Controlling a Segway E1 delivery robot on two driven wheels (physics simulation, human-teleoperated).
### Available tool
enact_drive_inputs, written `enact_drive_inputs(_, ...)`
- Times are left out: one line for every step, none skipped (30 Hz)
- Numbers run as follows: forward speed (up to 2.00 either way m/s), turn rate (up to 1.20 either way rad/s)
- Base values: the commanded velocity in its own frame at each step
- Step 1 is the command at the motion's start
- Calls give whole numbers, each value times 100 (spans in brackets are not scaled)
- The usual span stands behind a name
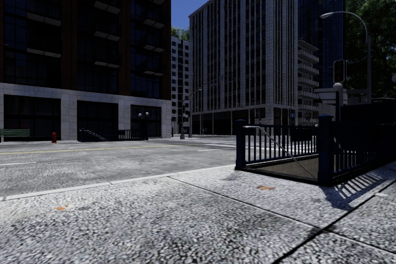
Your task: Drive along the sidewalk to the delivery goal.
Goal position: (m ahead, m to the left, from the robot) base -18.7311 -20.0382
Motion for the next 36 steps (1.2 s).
enact_drive_inputs(0,0)
enact_drive_inputs(0,0)
enact_drive_inputs(0,0)
enact_drive_inputs(0,0)
enact_drive_inputs(0,0)
enact_drive_inputs(0,0)
enact_drive_inputs(0,0)
enact_drive_inputs(0,0)
enact_drive_inputs(0,0)
enact_drive_inputs(0,0)
enact_drive_inputs(0,0)
enact_drive_inputs(0,0)
enact_drive_inputs(0,0)
enact_drive_inputs(0,0)
enact_drive_inputs(0,0)
enact_drive_inputs(0,0)
enact_drive_inputs(0,0)
enact_drive_inputs(0,0)
enact_drive_inputs(0,0)
enact_drive_inputs(0,0)
enact_drive_inputs(0,0)
enact_drive_inputs(0,0)
enact_drive_inputs(0,0)
enact_drive_inputs(0,0)
enact_drive_inputs(0,0)
enact_drive_inputs(0,0)
enact_drive_inputs(0,0)
enact_drive_inputs(0,0)
enact_drive_inputs(0,0)
enact_drive_inputs(0,0)
enact_drive_inputs(0,-20)
enact_drive_inputs(0,-20)
enact_drive_inputs(0,-26)
enact_drive_inputs(0,-27)
enact_drive_inputs(0,-27)
enact_drive_inputs(0,-27)
